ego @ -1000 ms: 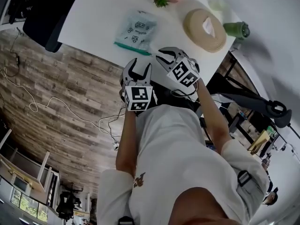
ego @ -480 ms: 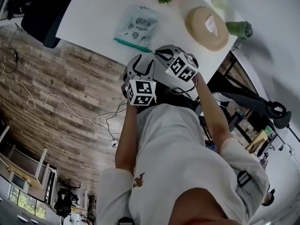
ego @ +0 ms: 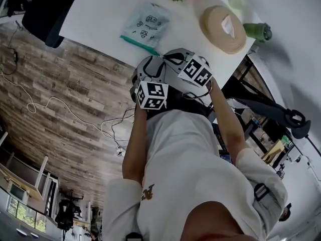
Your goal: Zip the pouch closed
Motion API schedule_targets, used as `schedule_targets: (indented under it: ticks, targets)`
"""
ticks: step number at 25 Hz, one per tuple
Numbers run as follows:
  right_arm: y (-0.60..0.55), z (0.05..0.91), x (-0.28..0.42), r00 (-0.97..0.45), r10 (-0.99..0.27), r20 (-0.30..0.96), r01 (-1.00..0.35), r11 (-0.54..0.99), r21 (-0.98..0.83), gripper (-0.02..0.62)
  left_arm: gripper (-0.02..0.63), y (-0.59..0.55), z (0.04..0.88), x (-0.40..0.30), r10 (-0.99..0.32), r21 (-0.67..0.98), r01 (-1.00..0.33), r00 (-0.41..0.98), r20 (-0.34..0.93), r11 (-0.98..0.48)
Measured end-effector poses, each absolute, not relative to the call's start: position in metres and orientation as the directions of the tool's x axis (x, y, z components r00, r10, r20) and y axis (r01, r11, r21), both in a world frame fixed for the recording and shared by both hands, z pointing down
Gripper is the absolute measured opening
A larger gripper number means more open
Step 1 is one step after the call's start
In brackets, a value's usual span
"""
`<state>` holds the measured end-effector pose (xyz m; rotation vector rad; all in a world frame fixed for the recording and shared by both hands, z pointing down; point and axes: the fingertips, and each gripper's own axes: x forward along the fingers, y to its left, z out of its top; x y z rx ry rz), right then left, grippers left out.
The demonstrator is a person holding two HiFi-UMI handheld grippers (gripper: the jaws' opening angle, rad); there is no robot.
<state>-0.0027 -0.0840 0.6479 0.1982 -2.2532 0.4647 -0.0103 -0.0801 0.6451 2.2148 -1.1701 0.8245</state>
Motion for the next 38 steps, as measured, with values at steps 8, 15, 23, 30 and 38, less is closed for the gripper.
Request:
schedule_targets:
  ticks: [8, 15, 23, 30, 38]
  targets:
    - [-0.080, 0.645, -0.006, -0.686, 0.023, 0.727, -0.282, 0.913, -0.295, 0.006, 0.141, -0.084, 0.653, -0.014, -0.542, 0.117, -0.854, 0.421, 0.728, -0.506]
    - [-0.078, 0.643, -0.006, -0.696, 0.023, 0.718, -0.281, 0.911, -0.302, 0.005, 0.008, -0.084, 0.659, -0.017, -0.529, 0.096, -0.853, 0.402, 0.747, -0.513]
    - [-0.079, 0.648, -0.001, -0.671, -0.015, 0.741, -0.318, 0.909, -0.270, 0.003, -0.005, -0.083, 0.659, -0.013, -0.501, 0.103, -0.822, 0.435, 0.749, -0.560]
    - [-0.085, 0.653, 0.003, -0.642, -0.058, 0.764, -0.364, 0.900, -0.238, 0.002, -0.005, -0.084, 0.658, -0.012, -0.491, 0.109, -0.812, 0.446, 0.748, -0.573]
    - [-0.088, 0.652, 0.007, -0.633, -0.070, 0.771, -0.384, 0.893, -0.234, 0.002, -0.005, -0.089, 0.656, -0.015, -0.498, 0.104, -0.822, 0.435, 0.750, -0.560]
